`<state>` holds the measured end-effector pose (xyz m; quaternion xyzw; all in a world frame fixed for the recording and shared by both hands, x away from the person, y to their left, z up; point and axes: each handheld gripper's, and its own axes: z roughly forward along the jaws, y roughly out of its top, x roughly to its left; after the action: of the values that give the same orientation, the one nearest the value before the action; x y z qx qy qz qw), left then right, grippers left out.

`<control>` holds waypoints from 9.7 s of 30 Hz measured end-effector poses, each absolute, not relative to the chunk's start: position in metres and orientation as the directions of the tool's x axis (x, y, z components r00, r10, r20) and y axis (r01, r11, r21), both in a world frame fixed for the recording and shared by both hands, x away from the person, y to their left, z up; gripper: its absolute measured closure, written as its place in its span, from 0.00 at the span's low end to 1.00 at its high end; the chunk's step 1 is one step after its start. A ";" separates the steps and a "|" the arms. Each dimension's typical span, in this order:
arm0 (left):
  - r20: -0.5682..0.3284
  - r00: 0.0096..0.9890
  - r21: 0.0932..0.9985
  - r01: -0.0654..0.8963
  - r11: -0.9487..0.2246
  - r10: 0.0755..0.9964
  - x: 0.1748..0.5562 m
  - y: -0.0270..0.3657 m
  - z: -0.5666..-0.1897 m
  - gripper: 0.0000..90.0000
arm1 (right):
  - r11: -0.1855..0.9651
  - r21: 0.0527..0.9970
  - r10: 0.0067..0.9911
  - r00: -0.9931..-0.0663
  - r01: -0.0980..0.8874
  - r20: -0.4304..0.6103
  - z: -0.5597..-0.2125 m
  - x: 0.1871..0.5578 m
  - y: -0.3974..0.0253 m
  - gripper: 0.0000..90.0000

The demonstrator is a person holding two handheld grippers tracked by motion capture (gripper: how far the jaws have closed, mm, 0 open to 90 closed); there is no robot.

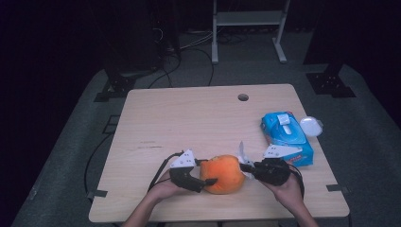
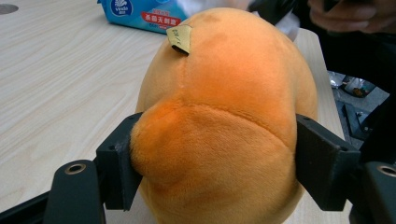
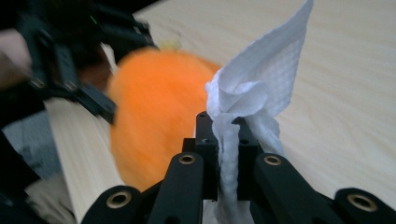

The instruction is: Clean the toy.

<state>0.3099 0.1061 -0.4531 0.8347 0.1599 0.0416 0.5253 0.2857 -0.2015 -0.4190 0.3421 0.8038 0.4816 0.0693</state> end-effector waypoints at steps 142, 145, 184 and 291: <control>0.097 0.972 0.890 0.011 -0.456 0.215 0.280 0.070 -0.437 0.33 | 0.468 0.838 0.514 -0.858 0.281 0.000 -0.385 0.243 -0.140 0.95; 0.088 0.974 0.894 0.015 -0.447 0.209 0.283 0.075 -0.440 0.34 | 0.450 0.840 0.542 -0.840 0.302 0.012 -0.386 0.250 -0.148 0.95; 0.029 0.980 0.888 0.065 -0.455 0.196 0.287 0.077 -0.437 0.23 | 0.426 0.822 0.618 -0.786 0.377 0.041 -0.395 0.260 -0.162 0.95; -0.054 0.981 0.879 0.136 -0.458 0.189 0.300 0.109 -0.455 0.33 | 0.353 0.792 0.670 -0.726 0.497 0.157 -0.418 0.280 -0.198 0.94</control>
<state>0.3004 0.1087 -0.4548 0.8534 0.0952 0.0257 0.5119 0.2799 -0.1980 -0.4181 0.3572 0.8168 0.4424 0.0974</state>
